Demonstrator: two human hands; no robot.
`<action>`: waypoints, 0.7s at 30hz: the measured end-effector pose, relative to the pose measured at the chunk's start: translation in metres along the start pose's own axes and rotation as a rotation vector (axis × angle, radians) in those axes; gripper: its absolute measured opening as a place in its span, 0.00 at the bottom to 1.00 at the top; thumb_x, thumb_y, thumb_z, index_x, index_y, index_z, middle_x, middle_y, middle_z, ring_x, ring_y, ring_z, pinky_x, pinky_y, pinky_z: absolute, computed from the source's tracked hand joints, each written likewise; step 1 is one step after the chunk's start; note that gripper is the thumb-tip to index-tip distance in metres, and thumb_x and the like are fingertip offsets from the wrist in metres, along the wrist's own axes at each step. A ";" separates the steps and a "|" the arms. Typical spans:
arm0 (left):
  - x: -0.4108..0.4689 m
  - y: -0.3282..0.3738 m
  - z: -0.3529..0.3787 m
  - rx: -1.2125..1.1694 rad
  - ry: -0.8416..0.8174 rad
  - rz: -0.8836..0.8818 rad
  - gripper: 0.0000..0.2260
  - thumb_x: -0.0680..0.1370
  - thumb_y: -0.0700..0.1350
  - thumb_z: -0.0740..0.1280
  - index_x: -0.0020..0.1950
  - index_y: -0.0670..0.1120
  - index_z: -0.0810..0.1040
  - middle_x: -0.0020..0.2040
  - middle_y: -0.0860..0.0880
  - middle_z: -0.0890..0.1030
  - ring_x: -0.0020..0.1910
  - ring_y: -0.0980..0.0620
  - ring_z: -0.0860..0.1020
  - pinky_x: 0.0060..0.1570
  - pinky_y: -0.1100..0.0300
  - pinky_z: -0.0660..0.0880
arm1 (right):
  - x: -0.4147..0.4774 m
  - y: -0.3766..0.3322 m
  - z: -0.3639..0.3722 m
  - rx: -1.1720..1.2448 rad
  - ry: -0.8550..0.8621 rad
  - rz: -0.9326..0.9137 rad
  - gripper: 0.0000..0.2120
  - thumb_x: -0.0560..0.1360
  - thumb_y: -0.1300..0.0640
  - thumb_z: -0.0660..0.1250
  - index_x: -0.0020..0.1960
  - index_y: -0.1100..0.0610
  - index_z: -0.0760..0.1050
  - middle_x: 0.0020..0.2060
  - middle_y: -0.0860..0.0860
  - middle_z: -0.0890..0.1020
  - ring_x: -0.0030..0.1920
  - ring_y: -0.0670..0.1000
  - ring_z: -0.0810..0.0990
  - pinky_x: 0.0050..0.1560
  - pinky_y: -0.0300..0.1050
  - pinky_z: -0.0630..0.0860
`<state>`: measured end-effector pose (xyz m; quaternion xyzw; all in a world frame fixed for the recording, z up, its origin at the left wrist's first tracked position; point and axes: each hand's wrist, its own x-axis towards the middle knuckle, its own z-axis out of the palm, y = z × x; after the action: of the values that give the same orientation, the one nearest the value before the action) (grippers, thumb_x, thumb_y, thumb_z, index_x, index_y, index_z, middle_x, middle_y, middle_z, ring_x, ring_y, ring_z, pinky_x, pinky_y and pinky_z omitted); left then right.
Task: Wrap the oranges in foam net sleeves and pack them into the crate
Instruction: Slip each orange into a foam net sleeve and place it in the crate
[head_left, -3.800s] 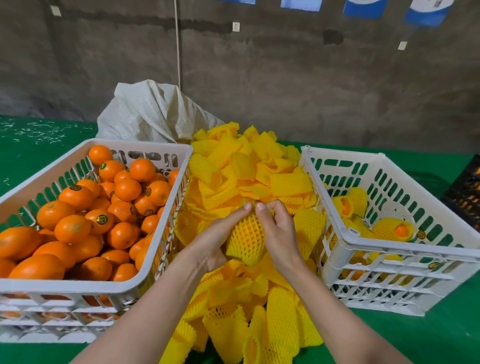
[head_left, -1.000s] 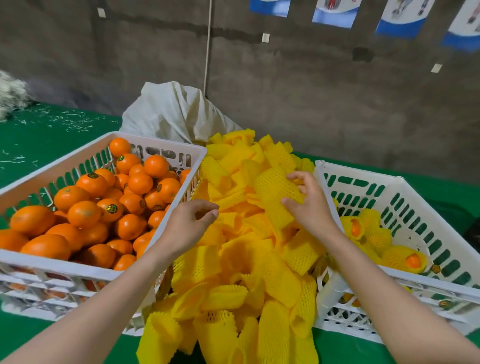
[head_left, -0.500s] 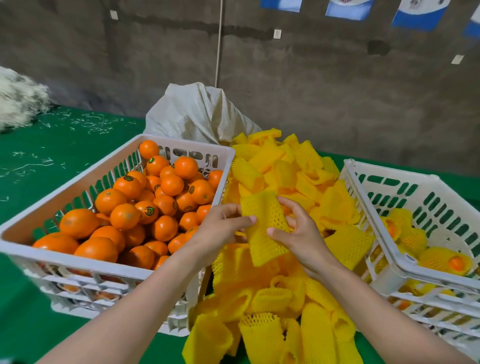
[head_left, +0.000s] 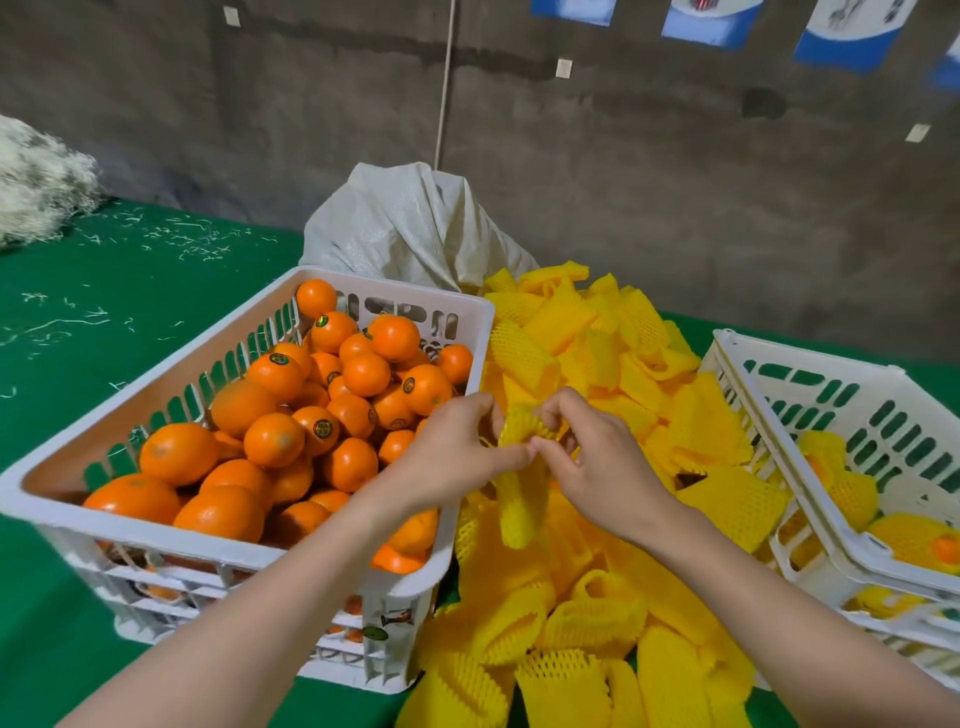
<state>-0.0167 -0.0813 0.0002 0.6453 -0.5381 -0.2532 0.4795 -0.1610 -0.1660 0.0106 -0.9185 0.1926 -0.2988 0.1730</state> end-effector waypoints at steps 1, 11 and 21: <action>0.007 0.000 -0.009 -0.116 -0.021 -0.025 0.13 0.74 0.49 0.71 0.36 0.45 0.71 0.28 0.53 0.72 0.25 0.60 0.71 0.27 0.65 0.68 | 0.004 0.001 0.000 0.025 0.006 0.003 0.12 0.74 0.63 0.67 0.44 0.52 0.63 0.35 0.52 0.73 0.31 0.53 0.71 0.31 0.52 0.67; 0.107 -0.104 -0.057 0.796 -0.093 -0.256 0.27 0.76 0.34 0.63 0.74 0.45 0.62 0.71 0.41 0.67 0.62 0.41 0.72 0.55 0.51 0.74 | 0.031 0.010 -0.006 0.173 -0.109 0.116 0.08 0.77 0.64 0.63 0.56 0.59 0.75 0.39 0.39 0.74 0.37 0.37 0.73 0.42 0.36 0.68; 0.122 -0.140 -0.050 0.887 0.001 -0.179 0.38 0.70 0.39 0.73 0.75 0.51 0.58 0.67 0.40 0.63 0.49 0.42 0.75 0.39 0.59 0.72 | 0.039 0.028 -0.022 0.209 -0.126 0.182 0.08 0.79 0.63 0.60 0.56 0.64 0.73 0.39 0.50 0.73 0.40 0.51 0.72 0.44 0.51 0.70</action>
<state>0.1242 -0.1840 -0.0806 0.8324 -0.5366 -0.0382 0.1333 -0.1523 -0.2125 0.0344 -0.8911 0.2316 -0.2423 0.3059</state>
